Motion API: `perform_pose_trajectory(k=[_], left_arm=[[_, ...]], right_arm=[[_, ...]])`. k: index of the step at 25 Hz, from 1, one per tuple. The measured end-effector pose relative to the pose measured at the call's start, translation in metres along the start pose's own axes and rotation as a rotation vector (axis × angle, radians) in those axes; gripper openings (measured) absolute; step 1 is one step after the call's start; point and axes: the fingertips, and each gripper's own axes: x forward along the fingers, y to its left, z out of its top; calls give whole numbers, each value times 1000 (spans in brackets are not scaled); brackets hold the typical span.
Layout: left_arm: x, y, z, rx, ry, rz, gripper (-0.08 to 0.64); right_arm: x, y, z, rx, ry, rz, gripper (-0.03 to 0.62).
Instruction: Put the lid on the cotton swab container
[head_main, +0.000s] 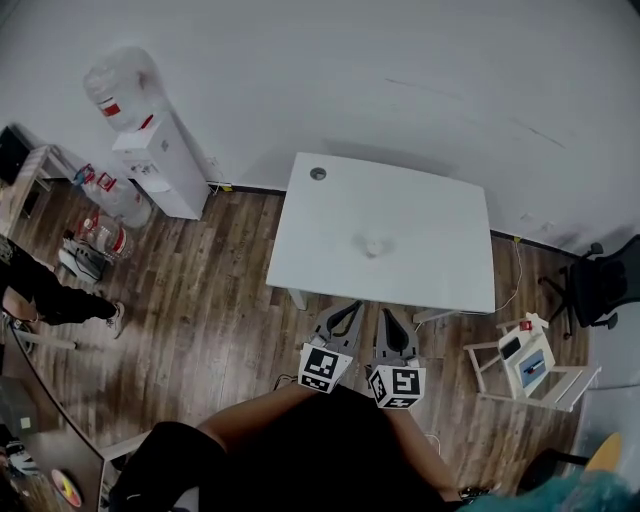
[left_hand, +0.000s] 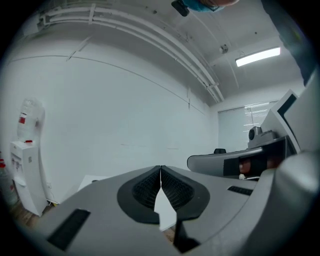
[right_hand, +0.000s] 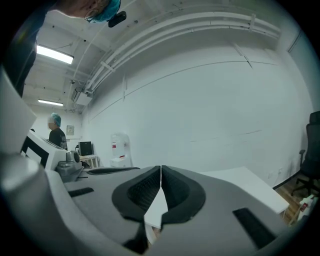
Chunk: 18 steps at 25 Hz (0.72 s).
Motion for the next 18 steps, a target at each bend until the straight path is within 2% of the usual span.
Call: perform_pose_trajectory(k=[18], left_arm=[[-1, 32, -8, -18, 15, -17, 14]], right_arm=[[29, 32, -10, -32, 19, 25, 32]])
